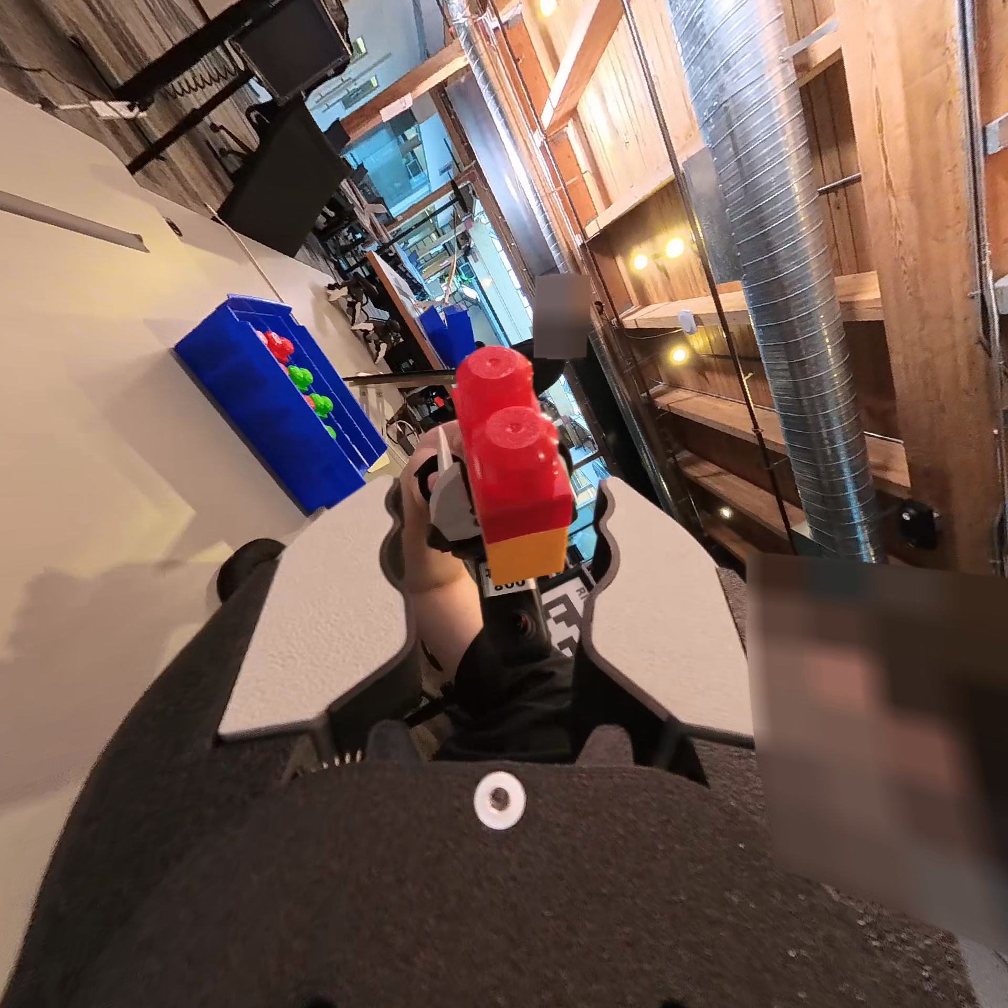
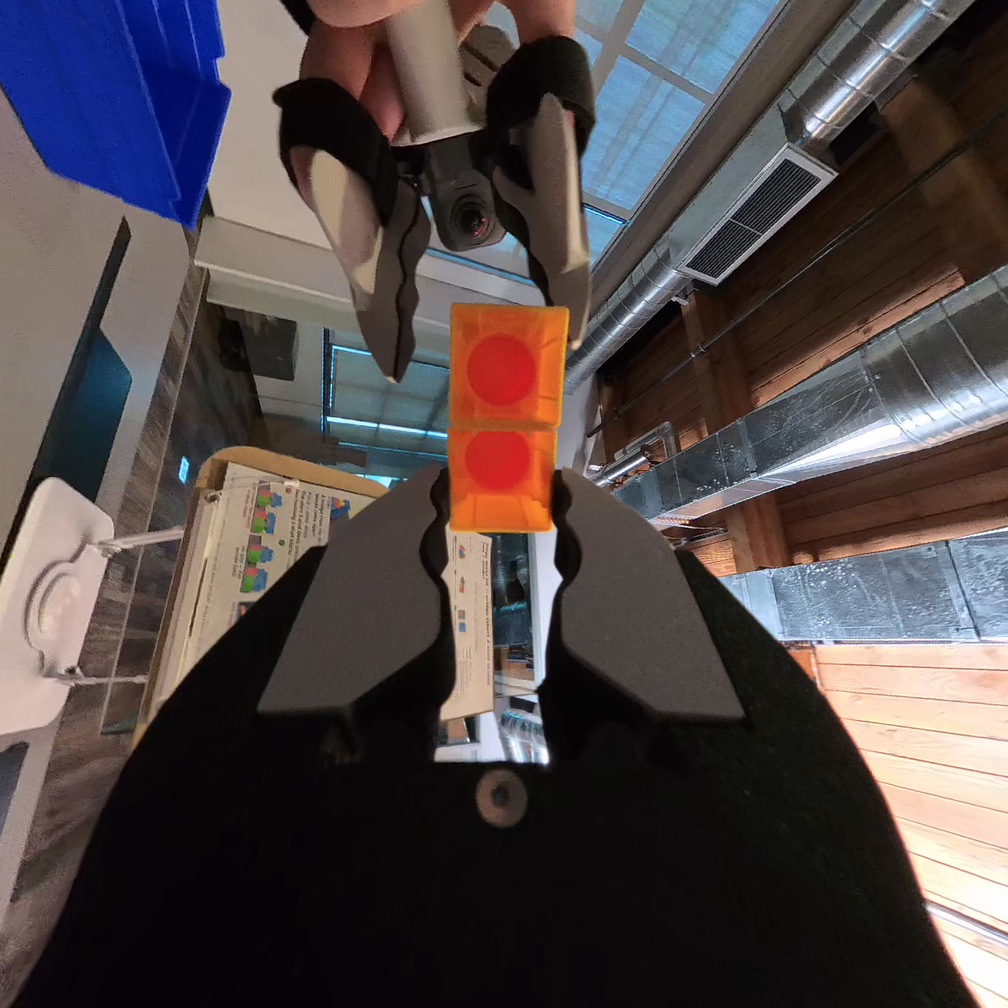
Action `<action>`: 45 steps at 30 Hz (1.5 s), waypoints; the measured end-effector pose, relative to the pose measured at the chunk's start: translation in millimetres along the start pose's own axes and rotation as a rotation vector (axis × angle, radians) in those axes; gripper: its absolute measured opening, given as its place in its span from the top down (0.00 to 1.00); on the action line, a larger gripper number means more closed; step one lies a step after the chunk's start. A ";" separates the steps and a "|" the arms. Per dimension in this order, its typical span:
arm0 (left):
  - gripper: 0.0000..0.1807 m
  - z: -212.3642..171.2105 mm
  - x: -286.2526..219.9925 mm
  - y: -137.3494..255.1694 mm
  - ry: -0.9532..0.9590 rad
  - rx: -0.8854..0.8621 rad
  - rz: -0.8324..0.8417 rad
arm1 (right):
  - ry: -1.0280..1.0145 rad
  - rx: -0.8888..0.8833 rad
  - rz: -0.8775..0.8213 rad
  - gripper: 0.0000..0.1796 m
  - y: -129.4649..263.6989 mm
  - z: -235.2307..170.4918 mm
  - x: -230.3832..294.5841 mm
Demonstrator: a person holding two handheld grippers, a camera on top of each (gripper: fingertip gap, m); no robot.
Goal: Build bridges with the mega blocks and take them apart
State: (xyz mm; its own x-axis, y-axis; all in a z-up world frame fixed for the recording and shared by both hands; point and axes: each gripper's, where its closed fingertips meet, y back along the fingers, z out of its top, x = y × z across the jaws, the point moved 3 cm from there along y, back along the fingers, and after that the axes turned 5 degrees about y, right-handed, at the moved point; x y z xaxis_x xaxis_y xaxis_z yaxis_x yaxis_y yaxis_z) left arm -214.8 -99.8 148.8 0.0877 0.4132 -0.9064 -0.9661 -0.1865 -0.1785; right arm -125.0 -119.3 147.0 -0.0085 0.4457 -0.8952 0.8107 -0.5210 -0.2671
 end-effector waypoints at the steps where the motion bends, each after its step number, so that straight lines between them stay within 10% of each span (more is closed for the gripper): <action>1: 0.63 -0.3 0.1 -3.7 -0.011 -0.001 -0.002 | 0.018 0.011 0.005 0.80 -0.1 -1.6 2.2; 16: 0.78 -4.3 0.9 -33.2 -0.252 0.078 0.032 | 0.095 0.058 -0.137 0.80 3.6 -7.5 12.8; 21: 0.78 6.7 -2.7 -14.8 -0.333 0.050 0.025 | -0.312 0.109 0.045 0.76 11.9 -28.2 30.9; 30: 0.79 8.3 19.5 -9.6 -0.558 0.135 0.164 | -1.856 -0.306 0.707 0.70 6.5 -42.1 47.5; 45: 0.79 -26.1 28.7 -38.9 -0.716 0.334 0.227 | -2.101 -0.550 1.030 0.63 -1.2 -27.3 38.1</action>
State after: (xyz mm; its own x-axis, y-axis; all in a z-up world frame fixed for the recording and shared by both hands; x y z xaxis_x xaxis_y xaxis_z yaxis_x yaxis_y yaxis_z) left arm -168.3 -104.0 119.7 -0.1858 0.8870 -0.4227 -0.9729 -0.1056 0.2059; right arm -110.3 -81.9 122.9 0.2772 -0.9245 0.2618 0.9489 0.3062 0.0766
